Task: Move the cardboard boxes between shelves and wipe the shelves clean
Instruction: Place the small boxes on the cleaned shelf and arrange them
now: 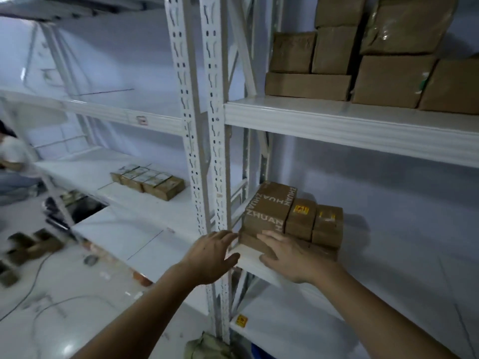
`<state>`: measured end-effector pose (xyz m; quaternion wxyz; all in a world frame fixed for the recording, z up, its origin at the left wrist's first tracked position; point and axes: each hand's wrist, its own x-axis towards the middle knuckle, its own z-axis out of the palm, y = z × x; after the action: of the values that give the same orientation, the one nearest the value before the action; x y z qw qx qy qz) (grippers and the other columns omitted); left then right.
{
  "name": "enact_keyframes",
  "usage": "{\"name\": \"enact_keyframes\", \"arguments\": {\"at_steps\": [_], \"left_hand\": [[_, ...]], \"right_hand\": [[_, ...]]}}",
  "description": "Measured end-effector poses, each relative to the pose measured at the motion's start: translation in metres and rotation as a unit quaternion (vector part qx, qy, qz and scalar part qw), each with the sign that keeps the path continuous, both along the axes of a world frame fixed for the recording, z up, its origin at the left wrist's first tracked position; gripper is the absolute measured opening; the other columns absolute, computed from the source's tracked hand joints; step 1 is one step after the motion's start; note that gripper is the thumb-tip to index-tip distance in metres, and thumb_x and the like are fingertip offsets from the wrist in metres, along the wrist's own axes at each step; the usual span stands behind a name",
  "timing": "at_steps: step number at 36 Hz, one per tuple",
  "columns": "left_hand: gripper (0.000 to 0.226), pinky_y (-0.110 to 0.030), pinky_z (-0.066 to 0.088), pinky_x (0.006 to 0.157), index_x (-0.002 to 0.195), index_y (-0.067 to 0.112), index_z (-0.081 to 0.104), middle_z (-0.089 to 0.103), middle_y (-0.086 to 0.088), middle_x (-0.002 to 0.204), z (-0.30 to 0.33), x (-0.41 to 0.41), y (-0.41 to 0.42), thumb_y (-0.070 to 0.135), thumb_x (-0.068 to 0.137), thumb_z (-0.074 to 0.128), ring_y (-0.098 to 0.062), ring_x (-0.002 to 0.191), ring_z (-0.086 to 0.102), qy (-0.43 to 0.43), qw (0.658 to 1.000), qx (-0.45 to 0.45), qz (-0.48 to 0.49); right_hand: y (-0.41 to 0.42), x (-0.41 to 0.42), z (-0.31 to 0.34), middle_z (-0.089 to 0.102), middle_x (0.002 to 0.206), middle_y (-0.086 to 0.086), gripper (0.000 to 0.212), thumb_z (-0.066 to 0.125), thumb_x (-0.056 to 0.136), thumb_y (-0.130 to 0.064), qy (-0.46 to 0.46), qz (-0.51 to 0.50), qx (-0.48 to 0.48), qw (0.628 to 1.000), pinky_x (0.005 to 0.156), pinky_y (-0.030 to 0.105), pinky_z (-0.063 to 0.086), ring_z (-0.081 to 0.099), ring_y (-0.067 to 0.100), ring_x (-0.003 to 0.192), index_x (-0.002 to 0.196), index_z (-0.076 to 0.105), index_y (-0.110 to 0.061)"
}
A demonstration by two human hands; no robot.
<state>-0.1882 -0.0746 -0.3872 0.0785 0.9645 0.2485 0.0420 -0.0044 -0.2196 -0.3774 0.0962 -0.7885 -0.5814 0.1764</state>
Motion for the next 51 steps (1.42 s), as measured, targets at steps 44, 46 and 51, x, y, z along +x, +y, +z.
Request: {"name": "enact_keyframes", "arguments": {"at_steps": [44, 46, 51], "left_hand": [[0.059, -0.037, 0.037, 0.115, 0.154, 0.029, 0.039, 0.046, 0.003, 0.156, -0.003, -0.340, 0.429, 0.058, 0.102, 0.041, -0.020, 0.139, 0.045, 0.028, 0.985, -0.053, 0.159], [0.059, -0.038, 0.036, 0.115, 0.154, 0.029, 0.039, 0.046, 0.003, 0.156, -0.002, -0.335, 0.453, 0.058, 0.102, 0.040, -0.020, 0.139, 0.044, 0.036, 0.986, -0.050, 0.155], [0.060, -0.037, 0.037, 0.116, 0.153, 0.029, 0.040, 0.046, 0.003, 0.157, 0.000, -0.328, 0.510, 0.059, 0.102, 0.041, -0.020, 0.140, 0.044, 0.029, 0.986, -0.045, 0.160]], "right_hand": [[0.488, -0.309, -0.016, 0.030, 0.163, -0.013, 0.064, 0.054, 0.100, -0.048, 0.045, 0.130, -0.013, 0.990, 0.118, 0.028, 0.029, 0.035, 0.009, 0.146, 0.158, 0.031, -0.032], [0.510, -0.302, -0.015, 0.030, 0.163, -0.013, 0.064, 0.054, 0.101, -0.048, 0.046, 0.131, -0.016, 0.990, 0.118, 0.027, 0.029, 0.035, 0.009, 0.145, 0.158, 0.032, -0.031], [0.568, -0.288, -0.014, 0.032, 0.161, -0.014, 0.062, 0.053, 0.101, -0.048, 0.047, 0.126, -0.005, 0.991, 0.117, 0.027, 0.031, 0.038, 0.009, 0.143, 0.157, 0.034, -0.031]]}}
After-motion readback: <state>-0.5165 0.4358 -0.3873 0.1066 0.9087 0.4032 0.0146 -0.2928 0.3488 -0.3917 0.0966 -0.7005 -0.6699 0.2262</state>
